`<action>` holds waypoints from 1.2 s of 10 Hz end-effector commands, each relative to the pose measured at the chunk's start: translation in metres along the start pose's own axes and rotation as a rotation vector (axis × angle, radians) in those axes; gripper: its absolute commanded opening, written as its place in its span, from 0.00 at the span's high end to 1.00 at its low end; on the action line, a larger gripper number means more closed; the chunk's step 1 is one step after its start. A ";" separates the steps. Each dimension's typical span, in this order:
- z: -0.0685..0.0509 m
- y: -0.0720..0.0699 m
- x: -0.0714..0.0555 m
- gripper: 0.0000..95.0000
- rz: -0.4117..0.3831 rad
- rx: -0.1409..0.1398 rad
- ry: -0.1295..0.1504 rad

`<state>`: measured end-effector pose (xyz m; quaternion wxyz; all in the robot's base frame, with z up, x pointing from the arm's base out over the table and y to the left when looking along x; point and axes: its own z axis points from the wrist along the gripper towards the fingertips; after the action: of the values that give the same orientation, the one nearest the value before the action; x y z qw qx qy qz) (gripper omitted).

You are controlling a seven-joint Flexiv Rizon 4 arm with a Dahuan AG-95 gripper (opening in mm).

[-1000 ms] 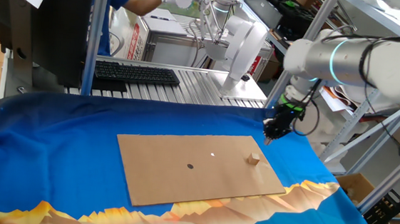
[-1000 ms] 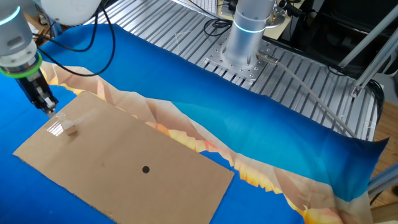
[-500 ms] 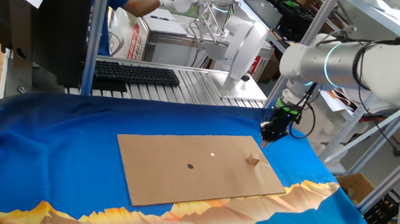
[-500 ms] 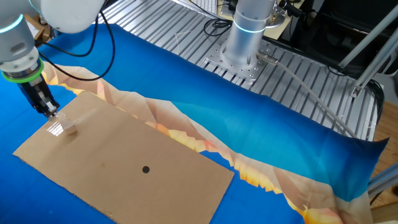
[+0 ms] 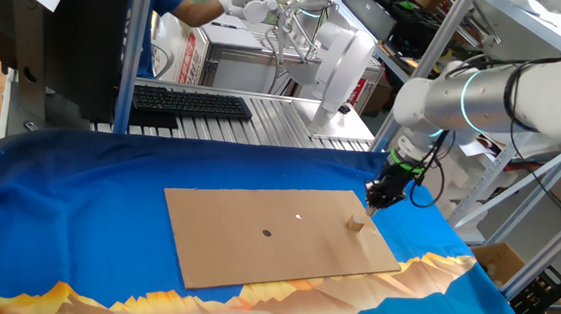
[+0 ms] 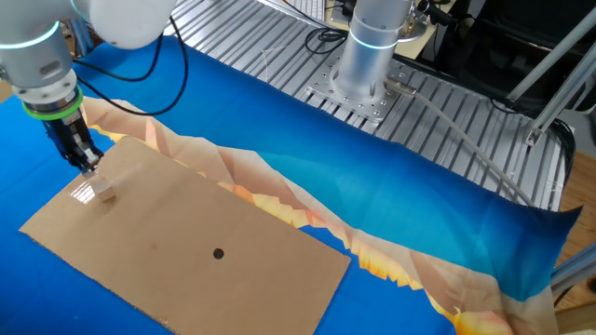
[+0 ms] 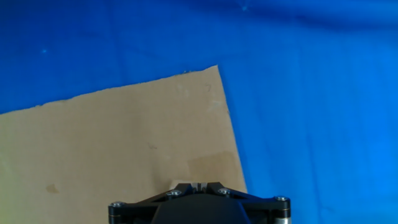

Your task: Use the gripper to push the small block from left to right

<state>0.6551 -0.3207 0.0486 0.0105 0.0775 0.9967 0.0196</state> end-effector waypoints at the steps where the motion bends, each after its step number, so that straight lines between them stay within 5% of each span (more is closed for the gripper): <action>1: 0.009 -0.006 0.002 1.00 0.002 -0.013 -0.004; 5: 0.014 -0.007 0.012 1.00 0.019 -0.022 -0.015; 12: 0.018 -0.005 0.012 1.00 0.039 -0.023 -0.012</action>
<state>0.6407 -0.3220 0.0301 0.0182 0.0973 0.9946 0.0300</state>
